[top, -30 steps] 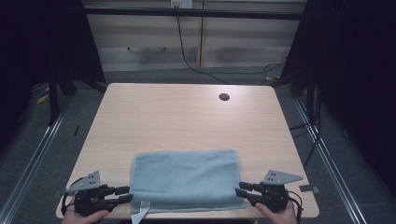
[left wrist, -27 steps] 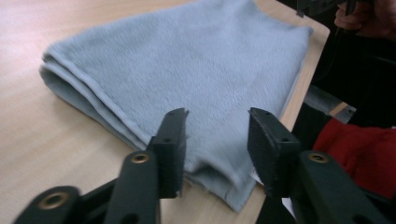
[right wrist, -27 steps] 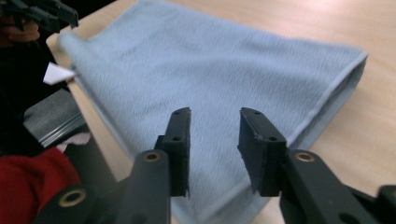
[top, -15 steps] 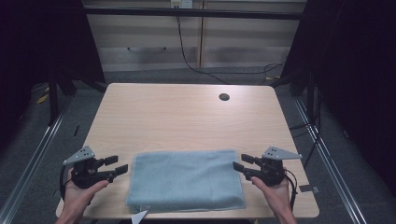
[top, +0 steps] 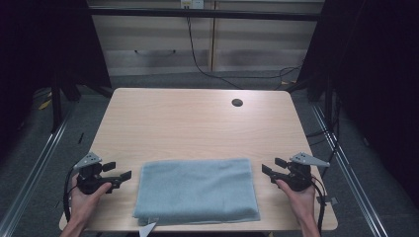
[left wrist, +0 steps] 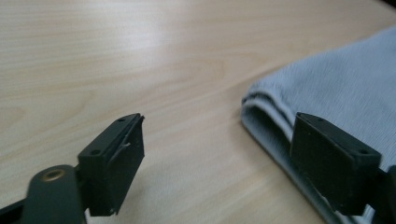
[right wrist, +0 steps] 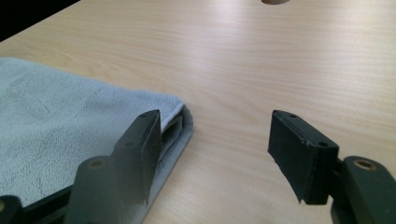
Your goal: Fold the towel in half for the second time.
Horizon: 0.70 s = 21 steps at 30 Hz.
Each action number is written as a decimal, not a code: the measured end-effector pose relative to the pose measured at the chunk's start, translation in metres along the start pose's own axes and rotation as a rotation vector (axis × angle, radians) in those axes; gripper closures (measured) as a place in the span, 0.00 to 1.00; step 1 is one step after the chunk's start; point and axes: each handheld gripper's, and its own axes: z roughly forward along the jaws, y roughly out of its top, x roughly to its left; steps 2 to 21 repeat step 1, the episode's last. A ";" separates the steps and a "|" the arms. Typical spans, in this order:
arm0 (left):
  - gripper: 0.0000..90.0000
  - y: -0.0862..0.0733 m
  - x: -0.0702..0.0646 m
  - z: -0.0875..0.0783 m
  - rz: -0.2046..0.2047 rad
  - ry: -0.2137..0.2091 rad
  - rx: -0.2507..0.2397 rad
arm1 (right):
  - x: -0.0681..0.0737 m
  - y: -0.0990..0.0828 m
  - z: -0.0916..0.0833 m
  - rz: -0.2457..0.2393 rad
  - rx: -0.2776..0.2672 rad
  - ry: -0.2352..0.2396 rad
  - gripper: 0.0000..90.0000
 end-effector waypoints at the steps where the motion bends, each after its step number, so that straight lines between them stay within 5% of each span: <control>1: 0.18 -0.001 -0.002 0.000 0.005 -0.015 -0.006 | 0.000 -0.002 -0.001 0.003 0.000 0.002 0.37; 21: 0.18 -0.001 -0.002 0.000 0.005 -0.015 -0.006 | 0.000 -0.002 -0.001 0.003 0.000 0.002 0.37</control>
